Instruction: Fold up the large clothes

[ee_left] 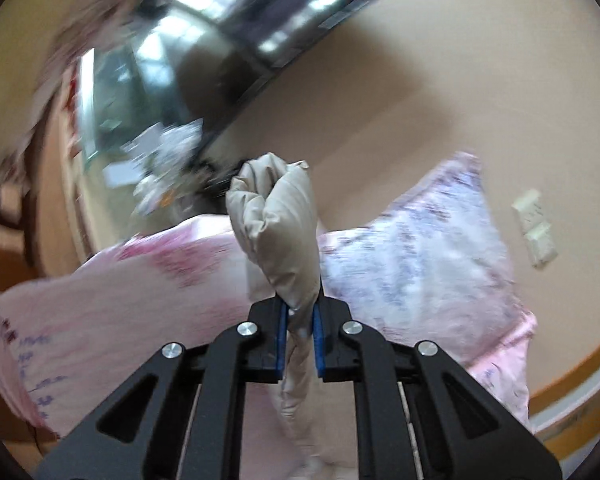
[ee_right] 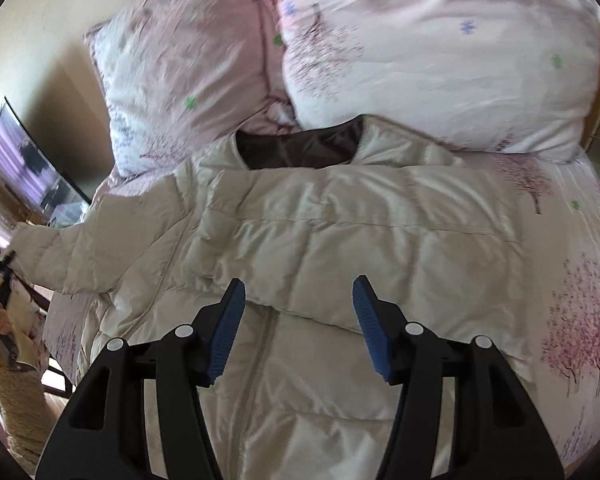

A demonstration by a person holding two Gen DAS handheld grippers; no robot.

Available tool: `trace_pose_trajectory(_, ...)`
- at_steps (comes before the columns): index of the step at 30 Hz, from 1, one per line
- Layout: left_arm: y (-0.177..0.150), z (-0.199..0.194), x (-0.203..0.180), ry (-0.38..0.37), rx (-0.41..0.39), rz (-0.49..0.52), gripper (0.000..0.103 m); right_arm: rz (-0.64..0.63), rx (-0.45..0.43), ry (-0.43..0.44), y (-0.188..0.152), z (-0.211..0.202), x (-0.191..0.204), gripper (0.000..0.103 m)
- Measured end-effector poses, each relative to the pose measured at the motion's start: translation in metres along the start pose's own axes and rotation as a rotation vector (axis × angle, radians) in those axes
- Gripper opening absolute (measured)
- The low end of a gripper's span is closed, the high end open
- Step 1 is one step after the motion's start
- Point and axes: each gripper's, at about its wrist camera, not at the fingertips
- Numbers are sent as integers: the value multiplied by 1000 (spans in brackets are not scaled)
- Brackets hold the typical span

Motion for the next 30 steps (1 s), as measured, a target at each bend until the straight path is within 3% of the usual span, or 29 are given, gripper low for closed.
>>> trace_pose_trajectory(4,-15,3,-70,-112,24,135,11,56,-37,-15,-6,-13,-23,59)
trace_pose_trajectory(7,-42,14,-126,-227,89,227,11,88,-46,-20,-10,-17,-37,59)
trace_pose_trajectory(14,-157,61,-241,-450,340,447,11,150,-65,-45,-23,-28,-66,59)
trace_pose_trajectory(18,-227,88,-274,-507,489,530,11,177,-77,-68,-26,-31,-81,59)
trace_pose_trajectory(22,-295,112,-294,-489,626,646,11,208,-80,-85,-27,-30,-96,59)
trace_pose_trajectory(23,-315,121,-298,-476,689,689,14,216,-78,-89,-27,-29,-99,59)
trace_pose_trajectory(25,-346,132,-302,-454,782,755,32,230,-72,-90,-26,-24,-104,59)
trace_pose_trajectory(26,-363,136,-304,-443,824,799,45,233,-69,-89,-26,-23,-105,59)
trace_pose_trajectory(27,-370,135,-303,-450,836,822,57,238,-63,-84,-25,-20,-106,59)
trace_pose_trajectory(30,-369,121,-304,-482,798,868,78,242,-48,-48,-22,-15,-105,59)
Point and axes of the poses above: each gripper's, at about its wrist camera, not at the fingertips, and z roughly the way its jaws point, x to its left, y to its top, and after that the axes turned 3 degrees about x, right-handed
